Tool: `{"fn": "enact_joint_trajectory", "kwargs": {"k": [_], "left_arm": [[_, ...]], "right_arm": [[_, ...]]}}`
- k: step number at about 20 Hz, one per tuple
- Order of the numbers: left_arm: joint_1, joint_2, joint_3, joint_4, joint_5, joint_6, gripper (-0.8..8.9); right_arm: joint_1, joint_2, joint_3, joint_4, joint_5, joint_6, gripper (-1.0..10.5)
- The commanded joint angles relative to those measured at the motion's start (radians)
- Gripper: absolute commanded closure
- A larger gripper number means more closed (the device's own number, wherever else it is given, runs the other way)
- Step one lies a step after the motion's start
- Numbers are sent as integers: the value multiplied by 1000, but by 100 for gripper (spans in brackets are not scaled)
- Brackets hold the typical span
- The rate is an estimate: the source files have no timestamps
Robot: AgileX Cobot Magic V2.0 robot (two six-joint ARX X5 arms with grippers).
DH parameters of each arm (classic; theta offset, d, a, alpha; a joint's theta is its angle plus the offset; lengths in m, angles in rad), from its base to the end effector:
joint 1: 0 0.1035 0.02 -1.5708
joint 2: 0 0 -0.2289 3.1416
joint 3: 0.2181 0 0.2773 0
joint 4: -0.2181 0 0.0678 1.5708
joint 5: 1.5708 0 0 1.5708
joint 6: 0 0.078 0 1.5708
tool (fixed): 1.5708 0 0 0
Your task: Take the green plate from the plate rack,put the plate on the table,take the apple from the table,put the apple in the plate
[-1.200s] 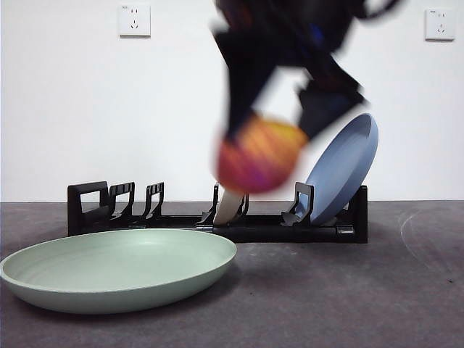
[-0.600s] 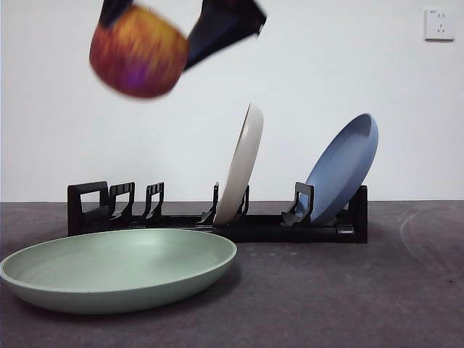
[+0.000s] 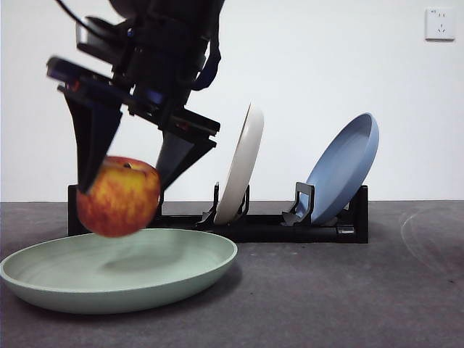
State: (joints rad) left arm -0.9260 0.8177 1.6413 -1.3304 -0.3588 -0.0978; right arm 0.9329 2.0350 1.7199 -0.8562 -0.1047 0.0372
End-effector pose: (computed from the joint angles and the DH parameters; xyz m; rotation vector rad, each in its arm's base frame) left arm 0.0980 -0.0847 0.4415 0.2138 0.4369 -0.5330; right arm 0.2644 0.3704 0.1474 -0.4604 1.1320 0.8898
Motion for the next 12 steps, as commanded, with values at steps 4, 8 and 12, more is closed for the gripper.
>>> {"fn": "enact_joint_trajectory", "kwargs": {"k": [4,8,12], "left_arm": [[0,-3,-11,-2,-1,-2,468],[0,-3,-11,-2,-1,-2,468],[0,-3,-11,-2,-1,-2,468]], "right_arm": [[3,77,5,-60,15,-31,963],[5,101,5,-60,15,-42,961],[4,102,5,-65,8,-39,617]]}}
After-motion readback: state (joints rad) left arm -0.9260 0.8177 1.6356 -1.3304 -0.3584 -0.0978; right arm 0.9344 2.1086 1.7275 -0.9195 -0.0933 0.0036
